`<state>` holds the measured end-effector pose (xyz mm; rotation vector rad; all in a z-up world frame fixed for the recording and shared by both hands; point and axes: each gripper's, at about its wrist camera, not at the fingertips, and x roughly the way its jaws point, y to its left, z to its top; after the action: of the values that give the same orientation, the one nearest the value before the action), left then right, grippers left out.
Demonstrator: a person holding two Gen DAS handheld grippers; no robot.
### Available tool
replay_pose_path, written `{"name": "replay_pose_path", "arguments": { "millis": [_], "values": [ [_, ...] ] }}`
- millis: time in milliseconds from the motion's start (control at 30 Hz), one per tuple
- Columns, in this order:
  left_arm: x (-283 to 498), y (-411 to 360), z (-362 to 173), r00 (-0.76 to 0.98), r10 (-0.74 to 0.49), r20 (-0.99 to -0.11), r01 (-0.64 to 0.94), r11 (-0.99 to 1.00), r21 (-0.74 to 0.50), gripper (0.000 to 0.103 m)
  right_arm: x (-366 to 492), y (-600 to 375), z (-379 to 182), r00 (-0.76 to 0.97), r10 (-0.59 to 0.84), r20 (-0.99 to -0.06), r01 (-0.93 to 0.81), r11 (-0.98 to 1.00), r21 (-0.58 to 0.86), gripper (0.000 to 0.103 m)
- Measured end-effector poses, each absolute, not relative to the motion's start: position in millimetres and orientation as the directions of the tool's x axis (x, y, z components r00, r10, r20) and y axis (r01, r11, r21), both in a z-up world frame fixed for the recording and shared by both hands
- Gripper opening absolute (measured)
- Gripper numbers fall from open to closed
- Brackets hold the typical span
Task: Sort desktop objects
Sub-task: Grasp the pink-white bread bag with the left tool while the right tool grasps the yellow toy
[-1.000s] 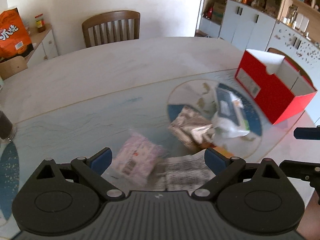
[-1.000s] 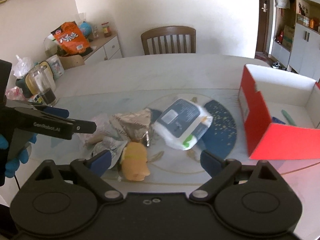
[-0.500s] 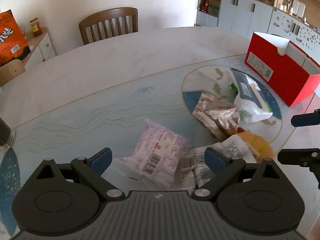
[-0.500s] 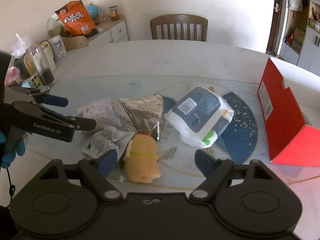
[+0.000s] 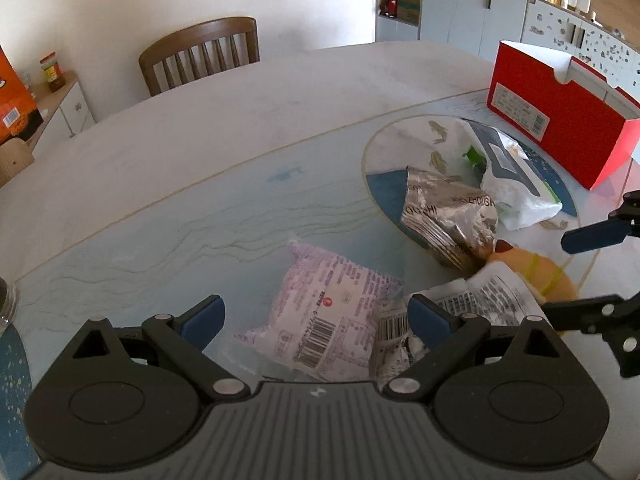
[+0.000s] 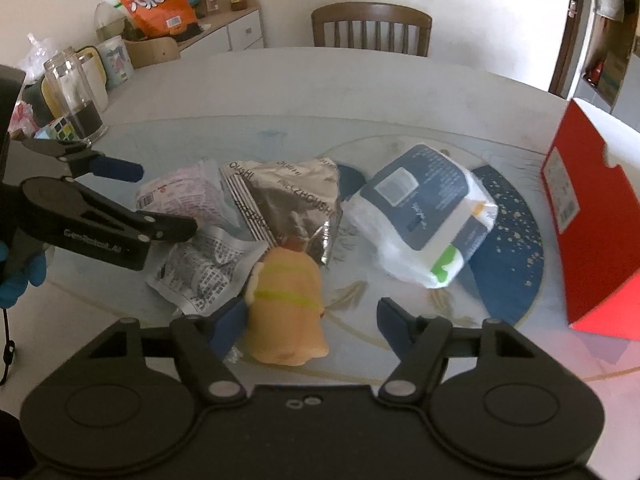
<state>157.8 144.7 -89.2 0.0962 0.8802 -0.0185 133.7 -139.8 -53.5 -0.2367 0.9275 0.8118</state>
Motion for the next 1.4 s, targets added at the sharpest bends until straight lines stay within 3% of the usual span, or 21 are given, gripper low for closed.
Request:
{"name": "replay_pose_path", "arguments": {
  "millis": [200, 267, 367, 467, 500, 533, 1400],
  "values": [
    [162, 147, -90, 0.635, 0.001, -0.773, 0.065, 0.996, 0.055, 0.089, 135, -129, -61, 0.292, 0.527, -0.798, -0.730, 0.662, 0.170, 0.070],
    [163, 147, -91, 0.635, -0.009, -0.772, 0.064, 0.997, 0.041, 0.085, 135, -126, -62, 0.278, 0.531, -0.801, -0.735, 0.655, 0.179, 0.065],
    [162, 147, -90, 0.636, -0.027, -0.771, 0.068, 0.997, 0.021, 0.076, 135, -123, -63, 0.255, 0.540, -0.802, -0.744, 0.639, 0.194, 0.052],
    [161, 147, -89, 0.640, -0.040, -0.767, 0.069, 0.998, 0.006, 0.066, 135, -123, -62, 0.253, 0.542, -0.802, -0.747, 0.636, 0.194, 0.052],
    [160, 147, -88, 0.645, -0.033, -0.763, 0.066, 0.998, 0.012, 0.053, 135, -124, -62, 0.252, 0.542, -0.802, -0.745, 0.637, 0.197, 0.051],
    [160, 145, -88, 0.646, -0.015, -0.763, 0.061, 0.998, 0.032, 0.052, 135, -124, -62, 0.251, 0.542, -0.802, -0.745, 0.637, 0.198, 0.050],
    [136, 142, -51, 0.690, -0.006, -0.724, 0.003, 1.000, -0.006, 0.051, 131, -154, -37, 0.325, 0.544, -0.774, -0.740, 0.655, 0.150, 0.047]
  ]
}}
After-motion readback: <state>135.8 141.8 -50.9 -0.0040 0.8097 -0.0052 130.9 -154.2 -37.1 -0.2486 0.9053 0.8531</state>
